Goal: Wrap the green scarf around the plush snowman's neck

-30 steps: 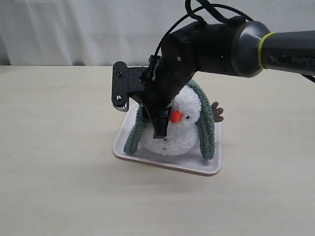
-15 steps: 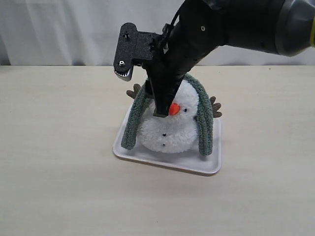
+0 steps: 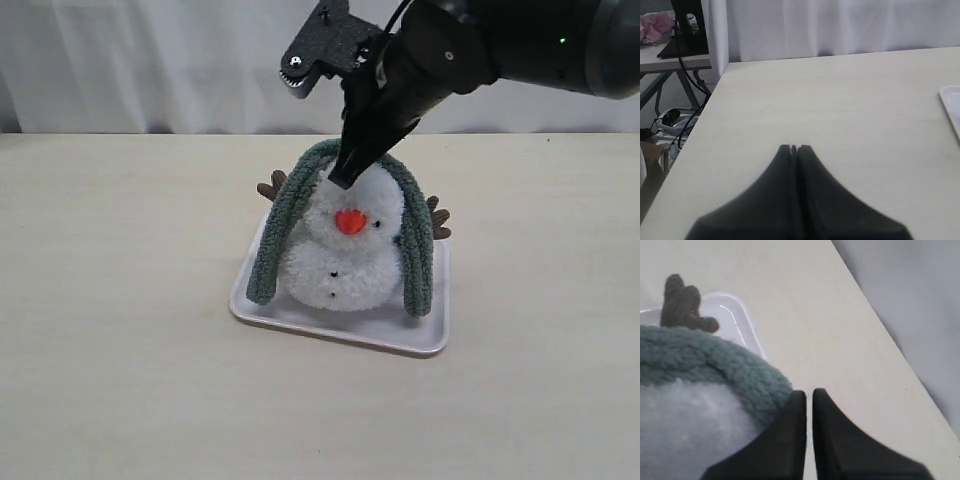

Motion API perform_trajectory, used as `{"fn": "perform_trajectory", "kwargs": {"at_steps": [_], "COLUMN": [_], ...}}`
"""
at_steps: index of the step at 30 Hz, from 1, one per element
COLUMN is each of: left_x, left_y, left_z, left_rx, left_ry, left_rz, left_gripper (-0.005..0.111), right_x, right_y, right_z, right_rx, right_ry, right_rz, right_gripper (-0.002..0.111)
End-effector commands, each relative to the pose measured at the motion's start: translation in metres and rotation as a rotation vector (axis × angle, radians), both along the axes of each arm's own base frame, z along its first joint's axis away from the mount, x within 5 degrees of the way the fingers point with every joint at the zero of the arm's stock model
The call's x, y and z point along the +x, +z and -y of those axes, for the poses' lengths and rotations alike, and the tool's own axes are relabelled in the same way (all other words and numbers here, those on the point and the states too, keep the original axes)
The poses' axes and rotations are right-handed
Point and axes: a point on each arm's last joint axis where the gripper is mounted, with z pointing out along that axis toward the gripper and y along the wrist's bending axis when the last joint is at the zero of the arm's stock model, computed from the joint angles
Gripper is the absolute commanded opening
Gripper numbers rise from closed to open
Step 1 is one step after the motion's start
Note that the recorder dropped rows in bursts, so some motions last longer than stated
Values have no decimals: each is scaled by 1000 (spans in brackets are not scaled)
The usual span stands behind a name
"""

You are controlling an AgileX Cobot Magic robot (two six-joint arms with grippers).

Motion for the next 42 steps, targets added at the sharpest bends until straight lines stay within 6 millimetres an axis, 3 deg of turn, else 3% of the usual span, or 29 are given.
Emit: {"fn": "perform_trajectory", "kwargs": {"at_steps": [1, 5, 14, 21, 26, 42], "left_x": [0, 0, 0, 0, 0, 0], "left_y": [0, 0, 0, 0, 0, 0], "left_z": [0, 0, 0, 0, 0, 0], "left_rx": [-5, -5, -5, -5, -5, -5], "left_ry": [1, 1, 1, 1, 1, 1], "left_rz": [10, 10, 10, 9, 9, 9], "left_gripper": [0, 0, 0, 0, 0, 0], "right_x": [12, 20, 3, -14, -17, -3], "right_y": [-5, -22, 18, 19, 20, -23], "right_z": [25, 36, 40, 36, 35, 34], "right_rx": [101, 145, 247, 233, 228, 301], "right_ry": [-123, -211, -291, -222, -195, -161], "right_rz": [-77, -164, -224, -392, -416, -172], "right_gripper": [4, 4, 4, 4, 4, 4]}}
